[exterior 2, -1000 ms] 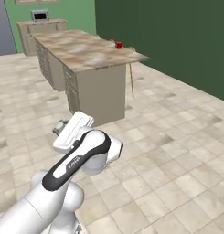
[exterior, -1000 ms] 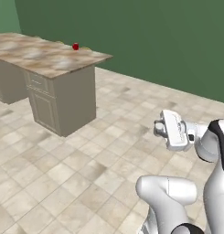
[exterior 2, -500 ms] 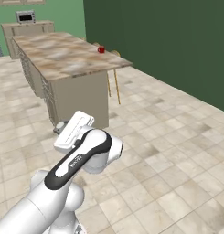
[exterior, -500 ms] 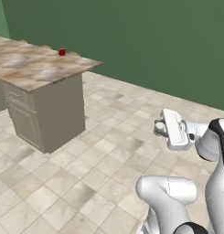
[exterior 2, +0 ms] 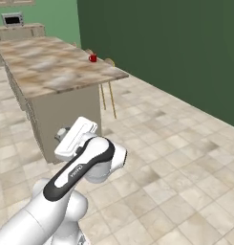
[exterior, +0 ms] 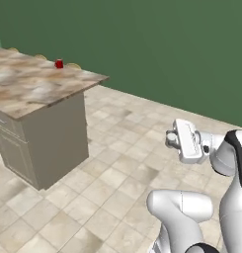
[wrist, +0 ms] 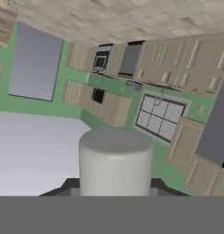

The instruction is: Pick up the marshmallow and place it in the cup of hot chocolate on the dining counter.

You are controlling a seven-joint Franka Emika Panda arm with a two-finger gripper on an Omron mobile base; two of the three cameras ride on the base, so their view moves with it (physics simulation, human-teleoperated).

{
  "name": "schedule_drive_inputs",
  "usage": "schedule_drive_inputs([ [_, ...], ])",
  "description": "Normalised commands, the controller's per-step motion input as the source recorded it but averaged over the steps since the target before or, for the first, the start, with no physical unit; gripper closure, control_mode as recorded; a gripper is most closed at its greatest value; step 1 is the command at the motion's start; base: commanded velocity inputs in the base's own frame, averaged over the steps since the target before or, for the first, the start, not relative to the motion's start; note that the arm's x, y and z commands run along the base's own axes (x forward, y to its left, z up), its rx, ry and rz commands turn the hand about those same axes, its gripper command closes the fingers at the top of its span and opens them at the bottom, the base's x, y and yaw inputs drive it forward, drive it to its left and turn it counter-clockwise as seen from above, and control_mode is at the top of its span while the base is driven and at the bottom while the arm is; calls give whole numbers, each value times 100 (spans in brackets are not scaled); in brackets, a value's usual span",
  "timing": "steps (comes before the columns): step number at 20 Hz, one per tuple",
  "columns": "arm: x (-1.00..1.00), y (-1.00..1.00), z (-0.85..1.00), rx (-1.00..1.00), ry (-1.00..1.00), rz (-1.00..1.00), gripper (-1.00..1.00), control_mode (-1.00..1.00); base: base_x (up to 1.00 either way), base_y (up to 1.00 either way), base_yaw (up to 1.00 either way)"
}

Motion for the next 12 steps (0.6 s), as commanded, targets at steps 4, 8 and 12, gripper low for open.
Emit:
schedule_drive_inputs([
  [4, 0, 0, 0, 0, 0, 0, 100, 100, 100, -39, 0],
  [8, 0, 0, 0, 0, 0, 0, 100, 100, 100, -69, 0],
  [12, 0, 0, 0, 0, 0, 0, 100, 100, 100, -81, 0],
])
